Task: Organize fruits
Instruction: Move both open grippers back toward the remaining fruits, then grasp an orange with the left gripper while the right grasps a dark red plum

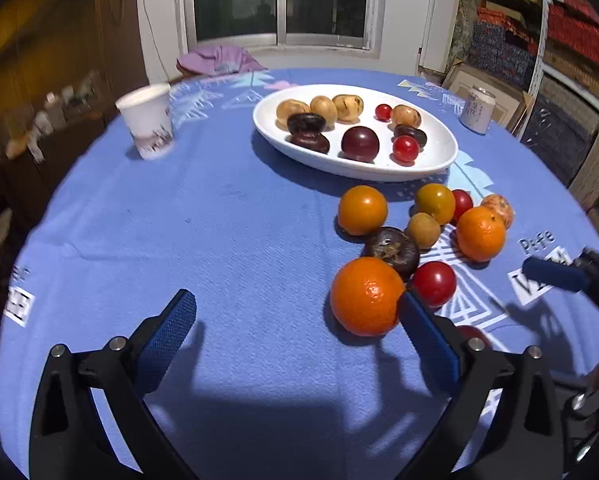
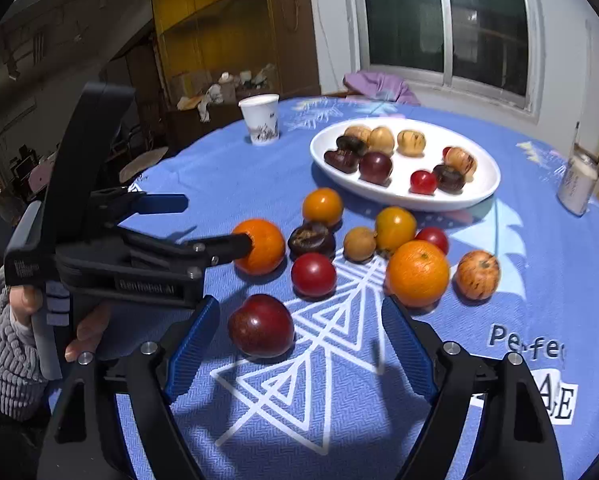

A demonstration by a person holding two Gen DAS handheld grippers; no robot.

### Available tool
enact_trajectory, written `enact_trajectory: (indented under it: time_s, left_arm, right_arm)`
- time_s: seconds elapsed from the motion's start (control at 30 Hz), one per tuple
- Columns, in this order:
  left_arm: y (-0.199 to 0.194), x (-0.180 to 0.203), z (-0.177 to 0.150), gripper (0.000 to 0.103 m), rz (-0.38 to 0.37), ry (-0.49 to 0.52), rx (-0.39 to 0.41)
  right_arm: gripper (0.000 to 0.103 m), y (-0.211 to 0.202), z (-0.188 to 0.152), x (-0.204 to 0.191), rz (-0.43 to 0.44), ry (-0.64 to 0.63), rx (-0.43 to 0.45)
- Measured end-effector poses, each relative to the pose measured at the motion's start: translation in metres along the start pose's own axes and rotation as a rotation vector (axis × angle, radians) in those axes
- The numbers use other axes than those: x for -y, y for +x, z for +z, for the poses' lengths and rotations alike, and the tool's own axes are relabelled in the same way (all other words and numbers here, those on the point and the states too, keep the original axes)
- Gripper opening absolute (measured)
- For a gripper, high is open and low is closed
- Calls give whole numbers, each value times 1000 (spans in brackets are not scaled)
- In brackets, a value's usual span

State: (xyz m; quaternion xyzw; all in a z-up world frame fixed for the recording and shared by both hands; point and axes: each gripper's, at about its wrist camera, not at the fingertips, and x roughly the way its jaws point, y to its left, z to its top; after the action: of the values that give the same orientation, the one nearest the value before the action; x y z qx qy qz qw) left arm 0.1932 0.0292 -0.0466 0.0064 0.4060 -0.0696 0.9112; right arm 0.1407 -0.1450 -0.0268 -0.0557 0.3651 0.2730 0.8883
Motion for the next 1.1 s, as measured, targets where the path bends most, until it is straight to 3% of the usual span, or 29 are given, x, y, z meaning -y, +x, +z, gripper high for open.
enact_trajectory:
  time_s: [0.13,0.23,0.37,0.43,0.53,0.7,0.9,1.03,1.1]
  left_arm:
    - [12,13,6,99,-42,44,-29]
    - [26,23,8,99,-65,84,-67]
    - [27,24,10,95,-97,77,-61]
    - [26,23,9,80,-100,74,-66]
    - [31,21,7,69,-108,62,-98]
    - [25,23,3,69,-108,70,-94]
    - [19,14,-4,69,-95,43,-115]
    - [17,8,-3,69,-93,13,-106]
    - [18,8,-3,63,-93,12,-109]
  right_arm:
    - [84,5,-2,-1,23,9,-40]
    - [84,19,-10,-14,116,-24,-150]
    - [84,12,-12,-23,134,-42,-122]
    - [83,16,-12,-16,132,4,-138]
    - [78,22,-10,-6,140,84,-159]
    - [78,23,-4,-13,144,91,-130]
    - [78,32,-2,-19,152,92,-158]
    - [65,37,-1,-7,154,156,-161]
    - [60,37,-1,-4,151,167,-160]
